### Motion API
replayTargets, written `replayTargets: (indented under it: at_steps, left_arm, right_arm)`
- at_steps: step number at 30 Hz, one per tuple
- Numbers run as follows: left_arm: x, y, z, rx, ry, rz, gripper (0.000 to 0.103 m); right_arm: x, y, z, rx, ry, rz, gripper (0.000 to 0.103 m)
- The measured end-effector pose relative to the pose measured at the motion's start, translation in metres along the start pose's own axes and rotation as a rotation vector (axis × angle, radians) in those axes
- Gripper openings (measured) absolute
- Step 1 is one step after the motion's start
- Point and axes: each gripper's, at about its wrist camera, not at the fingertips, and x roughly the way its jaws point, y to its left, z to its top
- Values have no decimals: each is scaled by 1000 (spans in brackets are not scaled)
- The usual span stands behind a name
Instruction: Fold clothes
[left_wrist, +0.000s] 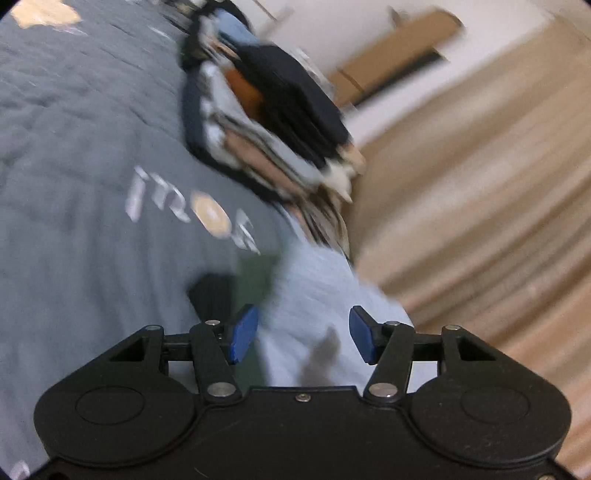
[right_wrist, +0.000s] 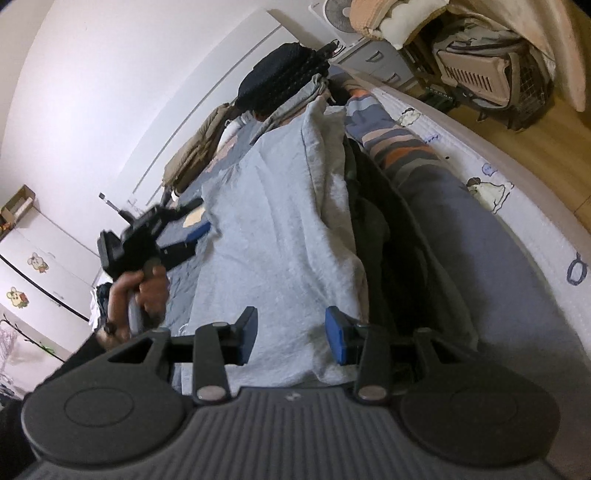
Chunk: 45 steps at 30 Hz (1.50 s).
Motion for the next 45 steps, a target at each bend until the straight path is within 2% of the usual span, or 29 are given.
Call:
replayTargets:
  at_steps: [2, 3, 5, 6, 8, 11, 13, 15, 18, 21, 25, 28, 30, 35, 37, 38, 42, 45]
  left_arm:
    - [-3, -11, 3, 5, 32, -107, 56]
    - [-5, -19, 3, 23, 53, -154, 63]
    - [0, -40, -9, 79, 131, -235, 70]
    - [6, -51, -16, 105, 172, -263, 70]
    - [18, -67, -33, 156, 264, -301, 70]
    - [45, -74, -49, 200, 365, -257, 70]
    - [61, -62, -48, 178, 361, -188, 70]
    - [65, -52, -38, 140, 295, -140, 70]
    - [67, -43, -23, 89, 201, -85, 70]
    - [59, -56, -15, 114, 193, -83, 75]
    - [24, -77, -28, 224, 181, -145, 78]
    - [0, -82, -39, 256, 174, -166, 81]
    - [-19, -80, -44, 266, 170, -157, 81]
    - [-36, -68, -49, 304, 174, -88, 81]
    - [-42, -62, -50, 287, 174, -70, 81]
    - [-42, -59, -49, 282, 171, -65, 81]
    - [-49, -53, -47, 280, 146, -62, 81]
    - [-48, -52, -44, 268, 146, -78, 81]
  right_arm:
    - [-5, 6, 2, -4, -2, 3, 40]
    - [-9, 10, 5, -13, -17, 14, 40]
    - [-16, 17, 12, -29, -46, 37, 40]
    - [-17, 20, 17, -31, -64, 47, 40]
    - [-16, 26, 25, -51, -84, 51, 40]
    - [-5, 33, 35, -86, -85, 27, 40]
    - [7, 31, 40, -94, -73, -4, 40]
    - [18, 28, 47, -93, -68, -44, 40]
    - [25, 24, 62, -86, -78, -38, 40]
    - [33, 35, 86, -140, -79, -74, 40]
    - [41, 46, 122, -207, -113, -113, 41]
    - [61, 47, 147, -253, -107, -169, 46]
    - [78, 43, 160, -260, -83, -207, 47]
    - [122, 29, 171, -221, -10, -259, 46]
    - [132, 24, 171, -172, -10, -268, 27]
    - [135, 21, 171, -140, -16, -266, 7]
    - [114, 16, 168, -65, -144, -203, 4]
    - [103, 3, 167, -27, -205, -237, 4]
